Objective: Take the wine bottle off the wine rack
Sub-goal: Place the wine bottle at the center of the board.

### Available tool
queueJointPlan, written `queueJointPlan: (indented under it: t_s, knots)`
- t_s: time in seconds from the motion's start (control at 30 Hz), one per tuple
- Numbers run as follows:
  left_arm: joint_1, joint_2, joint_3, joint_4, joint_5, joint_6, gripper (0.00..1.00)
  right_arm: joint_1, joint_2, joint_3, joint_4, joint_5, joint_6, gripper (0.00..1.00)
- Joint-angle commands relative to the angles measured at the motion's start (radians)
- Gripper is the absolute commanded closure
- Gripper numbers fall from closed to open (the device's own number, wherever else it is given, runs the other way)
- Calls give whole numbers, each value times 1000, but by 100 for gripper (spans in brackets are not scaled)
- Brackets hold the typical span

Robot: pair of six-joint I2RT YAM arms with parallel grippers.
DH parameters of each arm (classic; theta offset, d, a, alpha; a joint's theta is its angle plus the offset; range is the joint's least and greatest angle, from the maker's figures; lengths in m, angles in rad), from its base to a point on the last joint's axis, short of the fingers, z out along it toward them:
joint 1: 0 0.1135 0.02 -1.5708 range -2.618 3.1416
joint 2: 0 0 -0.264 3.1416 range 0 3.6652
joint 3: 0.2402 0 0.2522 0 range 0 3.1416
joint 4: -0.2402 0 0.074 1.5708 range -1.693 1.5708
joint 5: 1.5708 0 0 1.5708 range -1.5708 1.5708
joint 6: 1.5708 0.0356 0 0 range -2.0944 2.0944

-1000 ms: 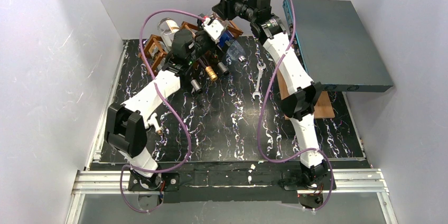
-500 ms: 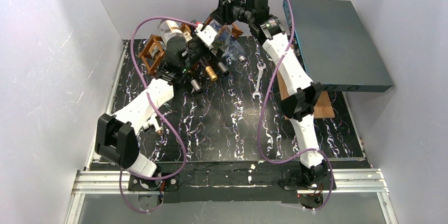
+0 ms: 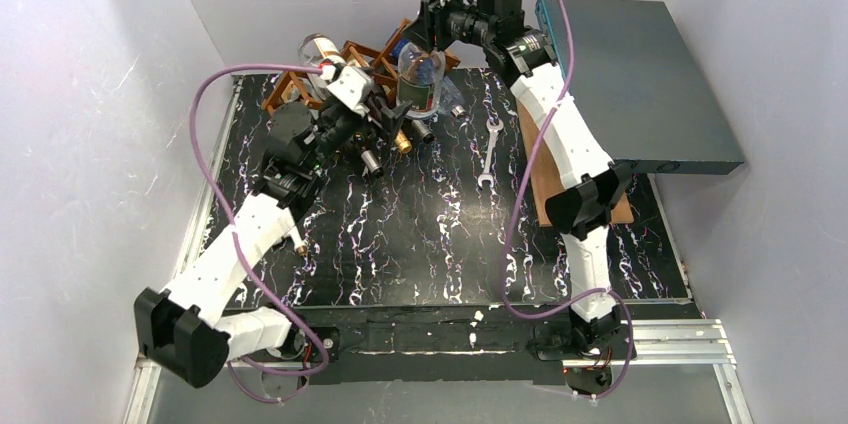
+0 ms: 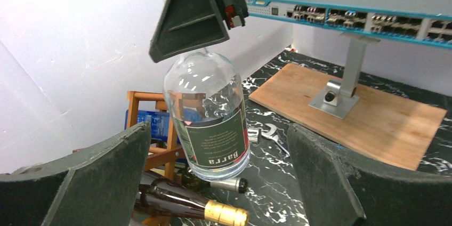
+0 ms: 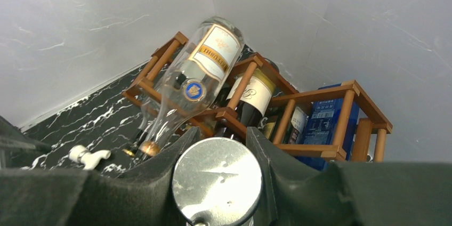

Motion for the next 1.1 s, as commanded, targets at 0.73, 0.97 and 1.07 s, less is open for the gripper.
queueJointPlan:
  t_s: [0.73, 0.97, 1.07]
  knots:
    - [6, -497, -103, -710, 14, -611, 2, 35, -688, -849, -66, -390, -376, 99]
    - [6, -604, -232, -708, 36, -677, 2, 82, -777, -1101, -18, -354, -438, 99]
    - [6, -633, -281, -687, 44, -704, 2, 100, -804, -1192, 24, -368, -482, 99]
